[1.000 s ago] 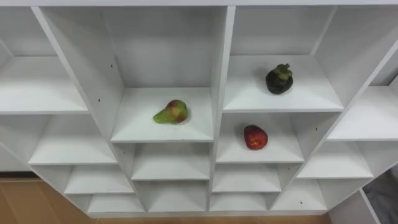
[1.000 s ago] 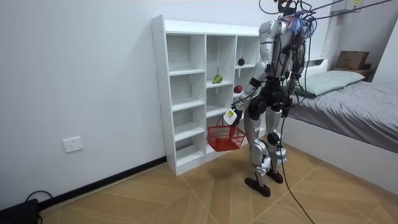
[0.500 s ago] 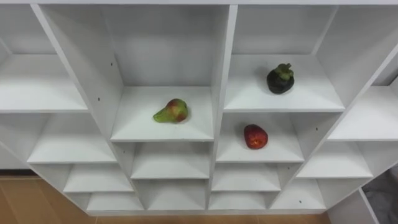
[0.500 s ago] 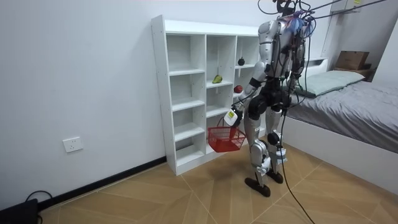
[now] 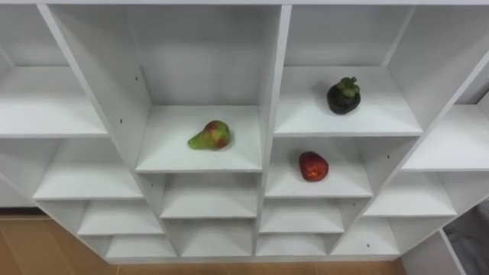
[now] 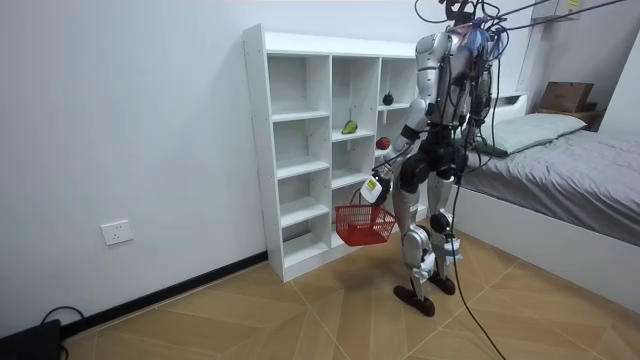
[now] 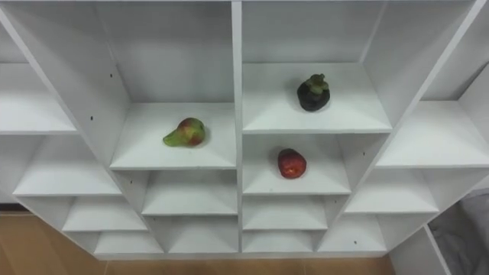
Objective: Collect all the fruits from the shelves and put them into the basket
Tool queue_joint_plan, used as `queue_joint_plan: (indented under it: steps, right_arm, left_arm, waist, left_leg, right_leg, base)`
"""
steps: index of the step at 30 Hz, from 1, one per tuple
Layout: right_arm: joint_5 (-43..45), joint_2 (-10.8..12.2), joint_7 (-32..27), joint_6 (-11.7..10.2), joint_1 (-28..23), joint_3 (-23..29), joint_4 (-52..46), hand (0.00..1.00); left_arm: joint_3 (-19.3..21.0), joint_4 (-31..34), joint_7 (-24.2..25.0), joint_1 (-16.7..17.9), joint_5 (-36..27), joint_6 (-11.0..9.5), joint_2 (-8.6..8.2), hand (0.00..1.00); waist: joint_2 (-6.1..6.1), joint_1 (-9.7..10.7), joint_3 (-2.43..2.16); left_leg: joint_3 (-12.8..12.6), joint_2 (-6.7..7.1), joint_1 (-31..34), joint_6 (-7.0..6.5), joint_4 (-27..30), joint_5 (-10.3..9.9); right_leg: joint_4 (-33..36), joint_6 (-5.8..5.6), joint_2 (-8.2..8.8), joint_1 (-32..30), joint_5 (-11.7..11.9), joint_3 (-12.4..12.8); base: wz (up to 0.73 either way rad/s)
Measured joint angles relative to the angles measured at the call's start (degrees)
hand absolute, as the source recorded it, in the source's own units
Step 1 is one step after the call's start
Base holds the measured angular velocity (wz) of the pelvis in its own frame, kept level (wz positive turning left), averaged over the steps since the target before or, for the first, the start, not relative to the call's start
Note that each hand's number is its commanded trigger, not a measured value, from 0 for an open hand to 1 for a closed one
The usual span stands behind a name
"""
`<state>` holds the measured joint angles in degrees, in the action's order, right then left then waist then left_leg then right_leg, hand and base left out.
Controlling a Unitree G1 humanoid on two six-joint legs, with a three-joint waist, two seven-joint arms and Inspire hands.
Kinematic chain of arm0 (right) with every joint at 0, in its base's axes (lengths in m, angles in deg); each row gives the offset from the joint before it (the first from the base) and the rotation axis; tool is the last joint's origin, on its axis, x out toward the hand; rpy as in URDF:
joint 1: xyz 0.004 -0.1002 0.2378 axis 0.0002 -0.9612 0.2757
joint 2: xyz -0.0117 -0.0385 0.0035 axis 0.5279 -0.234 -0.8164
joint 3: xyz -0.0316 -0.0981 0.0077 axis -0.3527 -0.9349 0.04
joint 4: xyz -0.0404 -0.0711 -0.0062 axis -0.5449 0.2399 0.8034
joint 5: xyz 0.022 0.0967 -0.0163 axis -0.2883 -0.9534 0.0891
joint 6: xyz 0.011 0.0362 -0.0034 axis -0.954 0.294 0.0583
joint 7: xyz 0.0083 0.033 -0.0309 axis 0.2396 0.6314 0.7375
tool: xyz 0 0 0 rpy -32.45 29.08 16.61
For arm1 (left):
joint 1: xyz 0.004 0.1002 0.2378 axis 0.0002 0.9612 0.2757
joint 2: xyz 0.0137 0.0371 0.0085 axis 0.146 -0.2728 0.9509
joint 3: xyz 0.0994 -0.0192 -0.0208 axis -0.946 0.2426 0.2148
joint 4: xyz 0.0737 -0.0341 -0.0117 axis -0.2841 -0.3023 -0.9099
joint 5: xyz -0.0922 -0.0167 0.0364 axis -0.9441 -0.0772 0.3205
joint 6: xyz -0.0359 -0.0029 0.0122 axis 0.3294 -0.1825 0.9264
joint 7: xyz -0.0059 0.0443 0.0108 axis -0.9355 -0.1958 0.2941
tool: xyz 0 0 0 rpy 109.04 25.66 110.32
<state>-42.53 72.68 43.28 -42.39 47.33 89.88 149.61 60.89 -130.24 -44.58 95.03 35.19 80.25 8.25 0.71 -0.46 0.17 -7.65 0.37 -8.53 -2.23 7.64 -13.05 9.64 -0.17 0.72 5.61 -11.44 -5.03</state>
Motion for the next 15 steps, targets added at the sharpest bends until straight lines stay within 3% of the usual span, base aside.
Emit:
queue_joint_plan:
  steps: [3, 9, 15]
  right_arm:
    - [-0.93, 0.04, -0.01, -1.28, 0.08, -0.59, -0.80, 0.00]
    - [-1.79, 0.23, -0.04, -1.81, -0.45, -1.58, -2.59, 0.00]
    - [-1.83, 0.58, -1.21, -1.80, -2.87, -1.63, -8.74, 0.00]
  left_arm:
    - [-0.03, 0.01, -0.15, -0.01, -0.01, -0.34, 0.11, 1.00]
    - [-0.02, 0.23, 0.01, -0.10, 0.01, -0.34, 0.11, 1.00]
    - [-0.07, 1.24, 0.06, -0.40, -0.17, -0.47, 0.14, 1.00]
  waist:
    - [0.01, -0.04, -0.07]
    - [-0.05, 0.03, -0.36]
    - [0.02, 0.02, -0.20]
  left_leg:
    - [0.00, 0.03, 0.09, 0.00, 0.00, 0.00]
    - [0.01, -0.13, -0.01, 0.01, 0.13, 0.01]
    - [-0.02, -0.22, -0.22, 0.01, 0.18, 0.01]
  right_leg:
    - [0.06, 0.05, -0.07, -0.07, 0.14, -0.04]
    - [-0.03, 0.14, -0.09, -0.04, 0.30, 0.05]
    - [0.06, 0.19, -0.12, 0.01, 0.53, 0.16]
  base:
    - [0.00]
    - [0.00]
    - [0.00]
